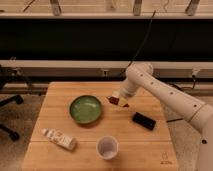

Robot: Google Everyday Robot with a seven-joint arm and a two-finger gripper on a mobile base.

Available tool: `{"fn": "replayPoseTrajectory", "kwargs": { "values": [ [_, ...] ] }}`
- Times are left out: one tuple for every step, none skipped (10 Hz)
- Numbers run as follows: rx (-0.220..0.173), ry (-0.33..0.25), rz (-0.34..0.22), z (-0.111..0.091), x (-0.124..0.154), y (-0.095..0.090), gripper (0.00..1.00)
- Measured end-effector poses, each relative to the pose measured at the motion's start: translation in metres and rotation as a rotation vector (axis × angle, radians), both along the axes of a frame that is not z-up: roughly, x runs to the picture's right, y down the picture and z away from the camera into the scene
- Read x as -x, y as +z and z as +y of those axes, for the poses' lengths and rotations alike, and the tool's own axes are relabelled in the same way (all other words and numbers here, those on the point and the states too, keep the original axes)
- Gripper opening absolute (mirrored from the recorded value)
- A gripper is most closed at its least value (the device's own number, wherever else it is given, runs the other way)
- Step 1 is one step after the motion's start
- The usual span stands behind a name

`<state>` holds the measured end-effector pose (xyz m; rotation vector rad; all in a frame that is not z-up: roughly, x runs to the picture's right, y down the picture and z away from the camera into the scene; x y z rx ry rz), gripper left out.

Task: Place the pepper on the white sponge

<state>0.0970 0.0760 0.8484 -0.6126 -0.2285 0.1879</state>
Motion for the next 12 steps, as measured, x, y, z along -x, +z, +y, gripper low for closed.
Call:
{"fn": "replayPoseTrajectory", "kwargs": {
  "values": [
    [-0.009,0.003,0.004,-0.005,-0.001,0.002,0.0],
    [-0.023,0.008,0.012,-0.014,-0.003,0.008,0.0],
    [-0.042,0.01,0.02,-0.029,-0.005,0.019,0.0],
    [-0.055,0.01,0.025,-0.04,-0.005,0.027,0.0],
    [-0.065,0.008,0.028,-0.048,-0.004,0.033,0.0],
    [-0.076,0.001,0.037,-0.057,-0.005,0.041,0.0],
    [-0.082,-0.006,0.045,-0.062,-0.006,0.046,0.0],
    [-0.083,-0.011,0.055,-0.064,-0.008,0.051,0.0],
    [-0.081,-0.019,0.06,-0.066,-0.007,0.057,0.0],
    [-0.078,-0.027,0.063,-0.066,-0.005,0.061,0.0],
    [-0.072,-0.034,0.066,-0.064,-0.004,0.066,0.0],
    [-0.067,-0.042,0.074,-0.063,-0.005,0.07,0.02]
  ]
}}
